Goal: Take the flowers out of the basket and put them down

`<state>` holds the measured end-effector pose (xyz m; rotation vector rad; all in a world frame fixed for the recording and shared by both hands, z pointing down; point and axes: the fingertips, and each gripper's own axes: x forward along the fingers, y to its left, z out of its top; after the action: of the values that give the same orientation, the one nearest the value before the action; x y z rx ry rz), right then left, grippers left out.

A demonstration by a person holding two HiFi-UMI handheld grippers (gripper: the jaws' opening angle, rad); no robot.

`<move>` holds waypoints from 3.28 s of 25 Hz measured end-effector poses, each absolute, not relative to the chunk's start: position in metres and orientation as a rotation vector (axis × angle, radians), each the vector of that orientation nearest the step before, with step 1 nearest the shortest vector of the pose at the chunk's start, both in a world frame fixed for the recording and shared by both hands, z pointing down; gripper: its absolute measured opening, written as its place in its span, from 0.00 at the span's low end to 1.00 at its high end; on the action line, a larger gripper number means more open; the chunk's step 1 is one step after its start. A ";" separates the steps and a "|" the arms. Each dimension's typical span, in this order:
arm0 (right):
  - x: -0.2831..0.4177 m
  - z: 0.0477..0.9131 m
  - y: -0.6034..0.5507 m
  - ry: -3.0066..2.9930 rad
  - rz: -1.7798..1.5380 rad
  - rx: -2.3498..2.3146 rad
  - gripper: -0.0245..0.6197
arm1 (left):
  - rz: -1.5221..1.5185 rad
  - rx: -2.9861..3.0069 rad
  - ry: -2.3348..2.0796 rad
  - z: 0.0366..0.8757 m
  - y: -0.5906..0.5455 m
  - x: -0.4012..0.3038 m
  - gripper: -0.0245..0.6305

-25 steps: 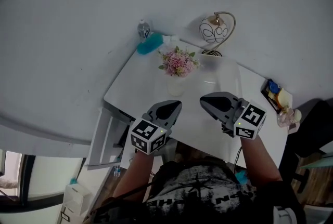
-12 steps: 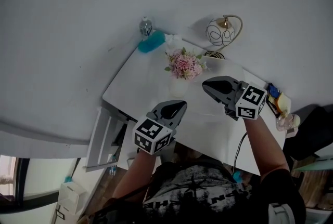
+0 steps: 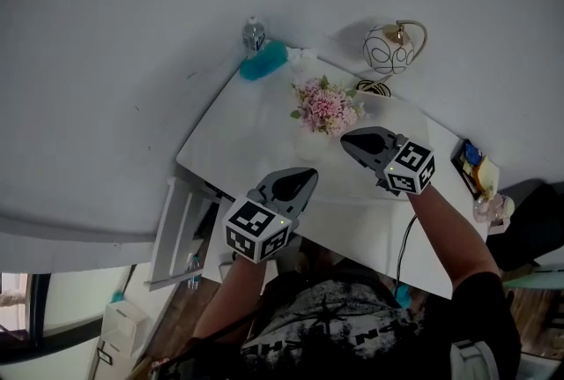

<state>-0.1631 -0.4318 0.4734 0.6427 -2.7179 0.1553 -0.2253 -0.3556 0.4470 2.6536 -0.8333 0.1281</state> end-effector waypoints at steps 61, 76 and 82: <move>-0.203 0.487 -0.492 -2.760 0.171 0.749 0.55 | 0.036 2.646 -0.771 0.446 -0.351 -0.219 0.06; -0.131 0.409 -0.452 -2.779 0.093 0.811 0.55 | 0.066 2.751 -0.675 0.421 -0.340 -0.162 0.06; -0.073 0.395 -0.434 -2.783 0.093 0.860 0.55 | 0.111 2.786 -0.613 0.413 -0.331 -0.103 0.06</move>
<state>-0.0727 -0.4337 0.3945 0.8603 -2.7826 0.0927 -0.1033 -0.3305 0.4126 2.7860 -0.6128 0.1112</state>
